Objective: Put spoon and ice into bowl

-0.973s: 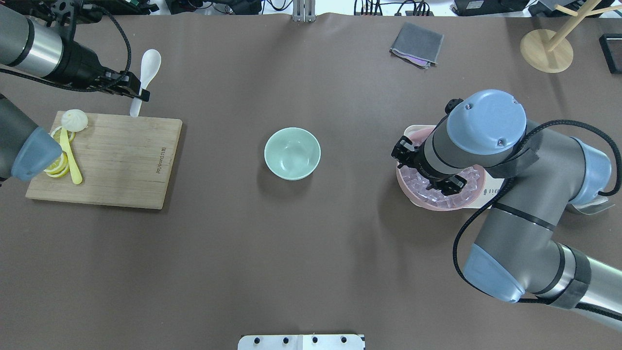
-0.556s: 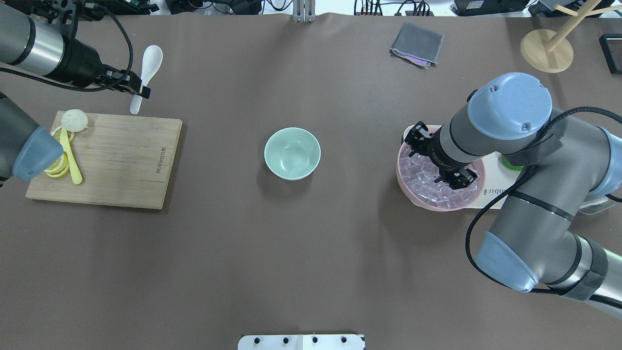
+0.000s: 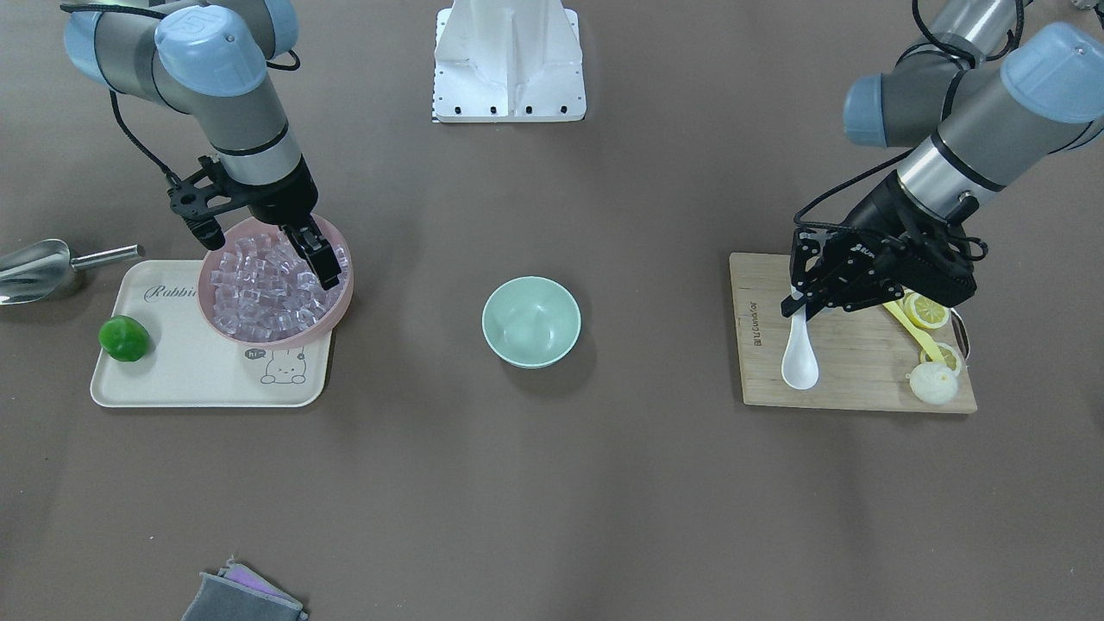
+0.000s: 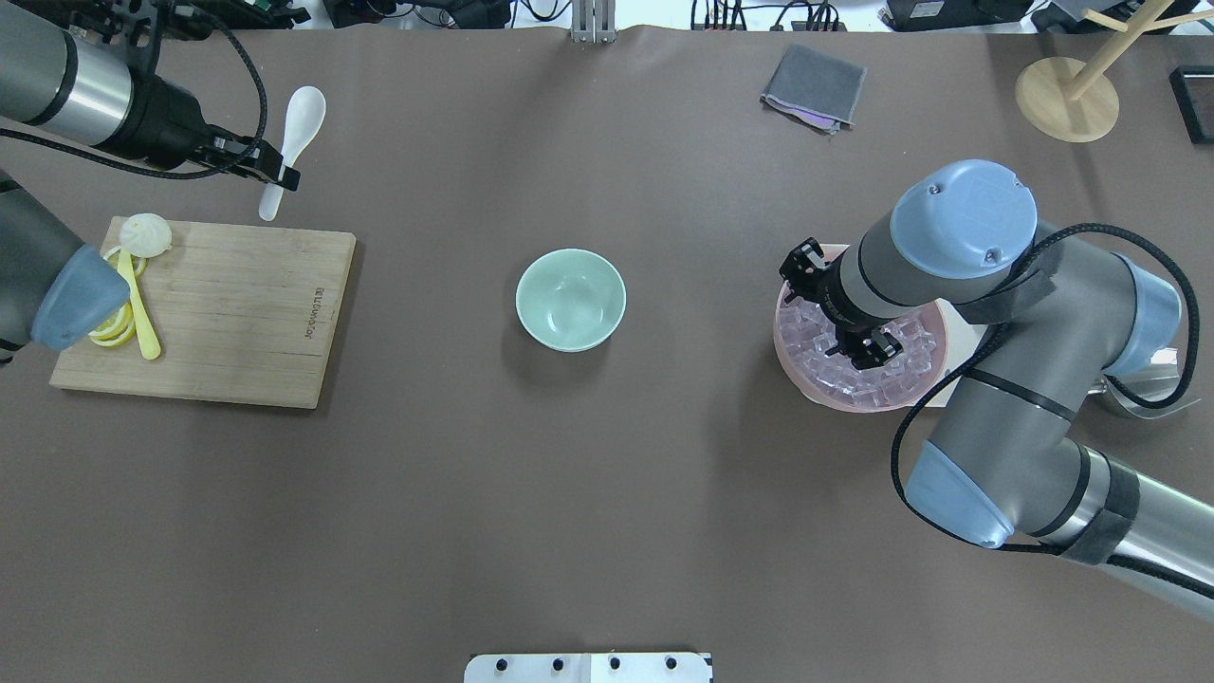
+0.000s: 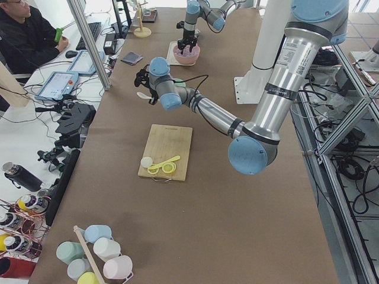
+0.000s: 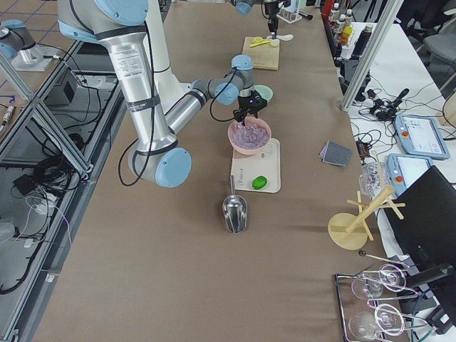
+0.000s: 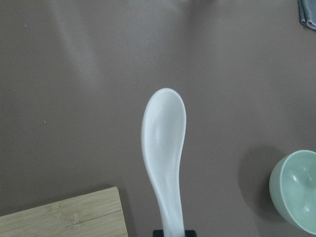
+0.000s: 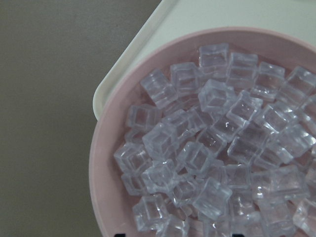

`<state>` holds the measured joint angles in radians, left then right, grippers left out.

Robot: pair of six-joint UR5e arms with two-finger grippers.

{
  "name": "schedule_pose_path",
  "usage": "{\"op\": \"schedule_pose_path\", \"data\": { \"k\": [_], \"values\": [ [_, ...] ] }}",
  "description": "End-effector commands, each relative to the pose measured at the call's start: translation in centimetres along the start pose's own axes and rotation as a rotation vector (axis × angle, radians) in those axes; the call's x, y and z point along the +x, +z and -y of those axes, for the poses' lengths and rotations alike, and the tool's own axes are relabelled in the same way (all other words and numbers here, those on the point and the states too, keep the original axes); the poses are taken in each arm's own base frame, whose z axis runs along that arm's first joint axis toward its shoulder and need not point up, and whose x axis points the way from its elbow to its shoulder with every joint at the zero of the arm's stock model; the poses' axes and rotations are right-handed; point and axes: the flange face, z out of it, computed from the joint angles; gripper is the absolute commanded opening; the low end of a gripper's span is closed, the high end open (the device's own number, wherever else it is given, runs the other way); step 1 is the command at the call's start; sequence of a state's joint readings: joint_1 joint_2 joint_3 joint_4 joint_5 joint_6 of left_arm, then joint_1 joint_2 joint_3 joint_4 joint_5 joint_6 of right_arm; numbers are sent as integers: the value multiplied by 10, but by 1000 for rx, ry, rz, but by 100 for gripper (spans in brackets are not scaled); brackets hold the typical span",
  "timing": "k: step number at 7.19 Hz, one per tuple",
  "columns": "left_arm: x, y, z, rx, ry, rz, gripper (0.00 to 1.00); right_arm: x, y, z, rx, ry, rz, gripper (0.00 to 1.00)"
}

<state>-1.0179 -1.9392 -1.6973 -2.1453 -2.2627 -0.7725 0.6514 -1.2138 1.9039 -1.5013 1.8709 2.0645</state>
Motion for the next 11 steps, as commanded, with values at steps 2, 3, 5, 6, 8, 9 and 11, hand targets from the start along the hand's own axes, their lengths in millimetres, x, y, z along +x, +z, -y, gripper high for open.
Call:
{"op": "schedule_pose_path", "data": {
  "k": [2,3,5,6,8,9,11],
  "values": [
    [4,1,3,1,7,-4,0,9,8,-10,-18,31,-18,77],
    [4,1,3,1,28,-4,0,10,7,-14,-39,54,-27,77],
    [8,2,5,1,46,-8,0,12,10,-17,-41,61,-34,78],
    [11,2,7,2,47,-9,0,13,13,-17,-40,58,-40,78],
    [20,1,13,8,57,-18,0,26,22,-6,-27,64,-68,78],
    [22,0,15,11,60,-19,0,32,29,-2,-19,66,-83,78],
    [26,1,14,9,64,-25,0,33,33,-3,-18,68,-93,78]
  ]
}}
